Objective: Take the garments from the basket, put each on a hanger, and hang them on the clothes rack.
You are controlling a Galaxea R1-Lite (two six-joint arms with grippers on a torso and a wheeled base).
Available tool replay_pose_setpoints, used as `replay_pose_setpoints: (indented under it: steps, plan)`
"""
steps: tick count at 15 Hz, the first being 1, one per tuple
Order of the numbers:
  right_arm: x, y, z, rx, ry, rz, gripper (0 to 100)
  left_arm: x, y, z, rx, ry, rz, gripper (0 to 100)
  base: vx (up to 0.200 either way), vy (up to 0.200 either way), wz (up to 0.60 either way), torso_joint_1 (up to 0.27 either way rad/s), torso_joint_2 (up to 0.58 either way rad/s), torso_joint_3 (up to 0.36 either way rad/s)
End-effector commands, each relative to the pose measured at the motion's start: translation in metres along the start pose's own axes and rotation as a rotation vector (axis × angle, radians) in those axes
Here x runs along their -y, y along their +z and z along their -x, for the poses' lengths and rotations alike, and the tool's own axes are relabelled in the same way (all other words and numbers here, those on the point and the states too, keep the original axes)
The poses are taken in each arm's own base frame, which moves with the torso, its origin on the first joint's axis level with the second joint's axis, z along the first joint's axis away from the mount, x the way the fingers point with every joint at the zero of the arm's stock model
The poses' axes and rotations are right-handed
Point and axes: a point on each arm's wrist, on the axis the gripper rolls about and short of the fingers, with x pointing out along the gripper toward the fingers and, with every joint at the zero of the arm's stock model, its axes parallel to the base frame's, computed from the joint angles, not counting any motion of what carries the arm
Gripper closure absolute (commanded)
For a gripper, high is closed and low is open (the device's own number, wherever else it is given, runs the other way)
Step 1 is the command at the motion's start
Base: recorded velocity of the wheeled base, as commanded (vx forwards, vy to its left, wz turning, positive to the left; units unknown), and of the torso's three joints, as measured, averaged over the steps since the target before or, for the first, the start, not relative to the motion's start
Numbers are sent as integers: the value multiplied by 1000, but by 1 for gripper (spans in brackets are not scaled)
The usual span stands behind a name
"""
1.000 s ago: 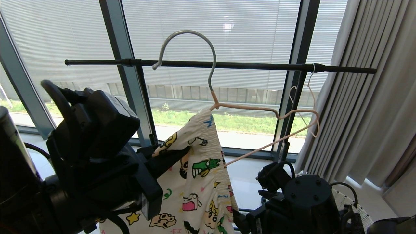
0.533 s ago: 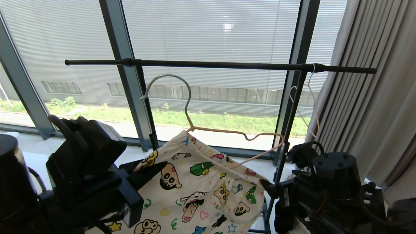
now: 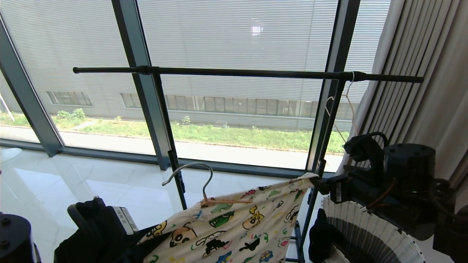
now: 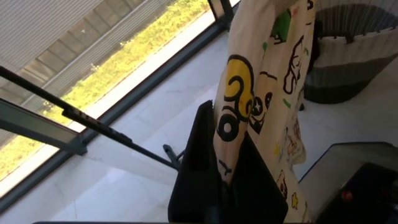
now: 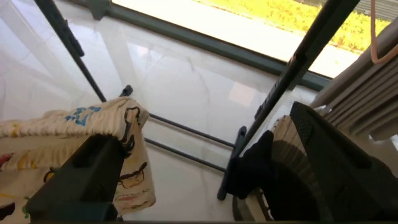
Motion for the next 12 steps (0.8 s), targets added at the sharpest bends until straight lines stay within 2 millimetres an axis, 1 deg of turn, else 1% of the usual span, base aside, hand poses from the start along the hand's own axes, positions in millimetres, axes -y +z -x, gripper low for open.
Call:
replay_pose_setpoints:
  steps: [1, 2, 3, 4, 5, 6, 8, 9, 10, 12]
  plan:
    - [0, 24, 16, 78, 83, -8, 0, 4, -7, -15, -85, -20, -7, 100, 0, 0, 0, 0, 0, 0]
    - [0, 32, 23, 82, 126, 6, 0, 3, -6, -19, -100, -8, -7, 100, 0, 0, 0, 0, 0, 0]
    - [1, 46, 39, 66, 202, 28, 0, 2, -4, -25, -118, 13, -5, 100, 0, 0, 0, 0, 0, 0]
    - [2, 55, 53, 48, 257, 37, 0, 0, -2, -28, -122, 21, 1, 100, 0, 0, 0, 0, 0, 0]
    - [4, 61, 72, 24, 326, 54, 0, -2, 0, -31, -126, 30, 7, 100, 0, 0, 0, 0, 0, 0]
    - [7, 62, 87, -1, 374, 69, 0, -3, 1, -32, -125, 32, 10, 100, 0, 0, 0, 0, 0, 0]
    - [13, 55, 111, -76, 430, 91, 0, -3, 3, -32, -113, 32, 18, 100, 0, 0, 0, 0, 0, 0]
    - [15, 52, 118, -103, 451, 96, 0, -2, 6, -32, -82, 30, 20, 100, 0, 0, 0, 0, 0, 0]
    - [15, 50, 120, -119, 458, 102, 0, 1, 9, -32, -56, 18, 12, 100, 0, 0, 0, 0, 0, 0]
    - [15, 47, 117, -131, 463, 178, 0, 13, 18, -32, 12, -40, -13, 100, 0, 0, 0, 0, 0, 0]
